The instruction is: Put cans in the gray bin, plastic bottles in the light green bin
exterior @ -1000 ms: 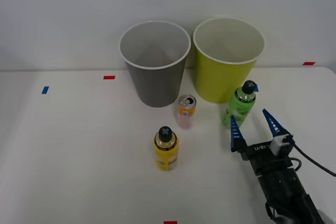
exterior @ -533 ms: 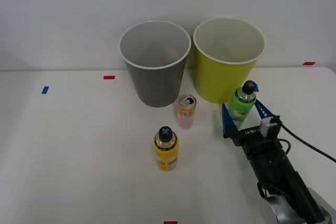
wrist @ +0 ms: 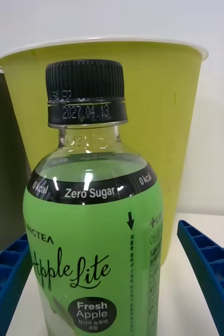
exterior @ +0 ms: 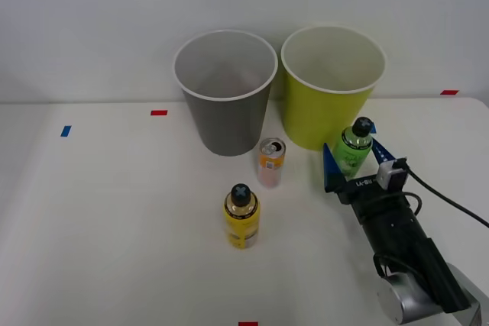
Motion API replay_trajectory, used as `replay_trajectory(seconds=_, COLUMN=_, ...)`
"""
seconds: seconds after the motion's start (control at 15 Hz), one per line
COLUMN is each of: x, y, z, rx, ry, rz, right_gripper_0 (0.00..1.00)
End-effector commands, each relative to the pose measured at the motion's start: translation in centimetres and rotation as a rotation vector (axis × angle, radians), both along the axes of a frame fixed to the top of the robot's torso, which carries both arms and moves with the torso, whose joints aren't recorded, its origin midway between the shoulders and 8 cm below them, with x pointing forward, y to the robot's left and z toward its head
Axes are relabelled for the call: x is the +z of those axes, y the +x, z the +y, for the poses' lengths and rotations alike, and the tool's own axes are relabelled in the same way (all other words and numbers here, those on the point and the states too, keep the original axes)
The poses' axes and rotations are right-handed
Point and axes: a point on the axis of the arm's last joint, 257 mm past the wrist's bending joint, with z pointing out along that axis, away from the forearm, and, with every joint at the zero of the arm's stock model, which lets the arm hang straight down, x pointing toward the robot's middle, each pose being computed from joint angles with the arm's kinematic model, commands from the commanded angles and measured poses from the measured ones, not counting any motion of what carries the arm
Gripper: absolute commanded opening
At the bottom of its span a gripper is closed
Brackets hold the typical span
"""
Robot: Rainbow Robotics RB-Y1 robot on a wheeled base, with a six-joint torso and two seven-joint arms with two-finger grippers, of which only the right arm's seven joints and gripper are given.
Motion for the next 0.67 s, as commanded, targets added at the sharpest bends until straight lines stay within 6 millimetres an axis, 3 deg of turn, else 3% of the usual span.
replay_trajectory(seconds=0.07, x=0.0, y=0.0, z=-0.2, rx=-0.004, ry=0.008, rz=0.002, right_gripper_0=0.88)
replay_trajectory(seconds=0.67, x=0.8, y=0.4, z=0.9, rx=-0.004, ry=0.039, rz=-0.014, right_gripper_0=0.87)
